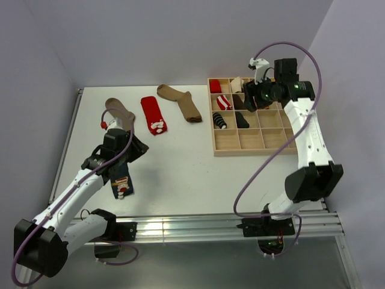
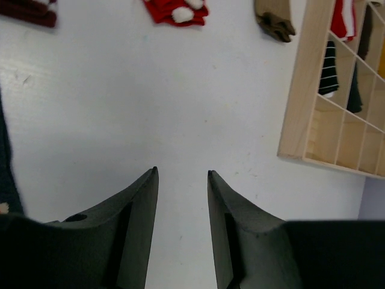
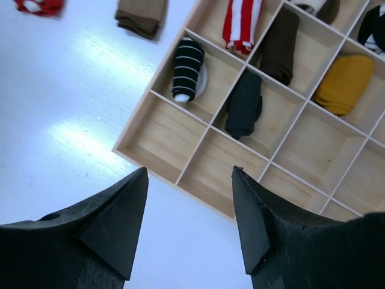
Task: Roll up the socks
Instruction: Reset both arms
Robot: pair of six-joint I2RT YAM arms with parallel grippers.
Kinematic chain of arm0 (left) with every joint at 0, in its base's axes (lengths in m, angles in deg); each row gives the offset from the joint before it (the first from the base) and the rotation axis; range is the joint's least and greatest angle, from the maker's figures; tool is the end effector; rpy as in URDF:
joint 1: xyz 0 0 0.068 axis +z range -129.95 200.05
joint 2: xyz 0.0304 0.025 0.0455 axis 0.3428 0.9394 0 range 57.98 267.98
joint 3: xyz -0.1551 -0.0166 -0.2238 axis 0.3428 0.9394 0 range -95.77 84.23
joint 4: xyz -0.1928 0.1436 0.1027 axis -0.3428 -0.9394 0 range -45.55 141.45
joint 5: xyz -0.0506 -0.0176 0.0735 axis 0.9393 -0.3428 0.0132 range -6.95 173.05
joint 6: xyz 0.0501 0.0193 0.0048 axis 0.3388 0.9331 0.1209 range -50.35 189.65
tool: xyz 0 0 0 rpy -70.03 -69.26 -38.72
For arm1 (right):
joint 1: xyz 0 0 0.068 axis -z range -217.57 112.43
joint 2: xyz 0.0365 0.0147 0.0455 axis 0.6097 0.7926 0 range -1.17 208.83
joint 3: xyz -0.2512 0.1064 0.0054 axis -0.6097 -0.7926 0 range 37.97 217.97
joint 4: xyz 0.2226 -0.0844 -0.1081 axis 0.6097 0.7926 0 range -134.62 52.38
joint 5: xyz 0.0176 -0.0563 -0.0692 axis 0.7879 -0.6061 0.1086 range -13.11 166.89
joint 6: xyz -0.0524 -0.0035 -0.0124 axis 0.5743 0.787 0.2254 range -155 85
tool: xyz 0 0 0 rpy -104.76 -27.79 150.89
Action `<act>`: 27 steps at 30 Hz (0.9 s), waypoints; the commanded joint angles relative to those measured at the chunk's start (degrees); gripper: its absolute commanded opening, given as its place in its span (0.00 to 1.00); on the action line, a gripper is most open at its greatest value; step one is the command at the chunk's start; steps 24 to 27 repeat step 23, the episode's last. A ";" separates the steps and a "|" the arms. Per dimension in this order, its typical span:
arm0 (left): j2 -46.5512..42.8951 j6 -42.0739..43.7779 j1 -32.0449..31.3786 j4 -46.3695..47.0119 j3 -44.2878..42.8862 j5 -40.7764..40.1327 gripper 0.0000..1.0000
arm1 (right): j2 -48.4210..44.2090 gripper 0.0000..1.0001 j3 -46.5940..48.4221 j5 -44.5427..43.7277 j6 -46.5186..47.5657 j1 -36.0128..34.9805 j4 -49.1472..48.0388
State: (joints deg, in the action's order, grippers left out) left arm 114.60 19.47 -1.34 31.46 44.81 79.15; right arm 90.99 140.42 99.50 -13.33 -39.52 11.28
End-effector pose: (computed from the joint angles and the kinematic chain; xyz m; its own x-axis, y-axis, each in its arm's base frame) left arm 0.2000 -0.0756 0.2526 -0.6011 -0.5875 -0.5418 -0.2316 0.7769 -0.5855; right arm 0.3344 0.0251 0.4037 -0.5529 -0.3598 -0.7516 -0.5425 0.8400 -0.0029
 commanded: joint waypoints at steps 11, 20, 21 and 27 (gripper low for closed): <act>5.78 11.76 -5.32 1.80 -19.71 7.86 0.44 | -28.78 0.72 -17.28 3.14 -8.22 0.29 -8.79; 7.63 14.40 -7.70 -0.05 -24.74 9.00 0.45 | -40.92 0.77 -28.19 -0.99 -10.07 0.29 -13.89; 7.63 14.49 -7.79 -0.14 -24.74 9.00 0.45 | -40.83 0.77 -27.75 -0.90 -9.98 0.37 -13.45; 7.63 14.49 -7.88 -0.14 -24.65 8.82 0.45 | -40.66 0.80 -27.49 -0.38 -10.16 0.37 -13.45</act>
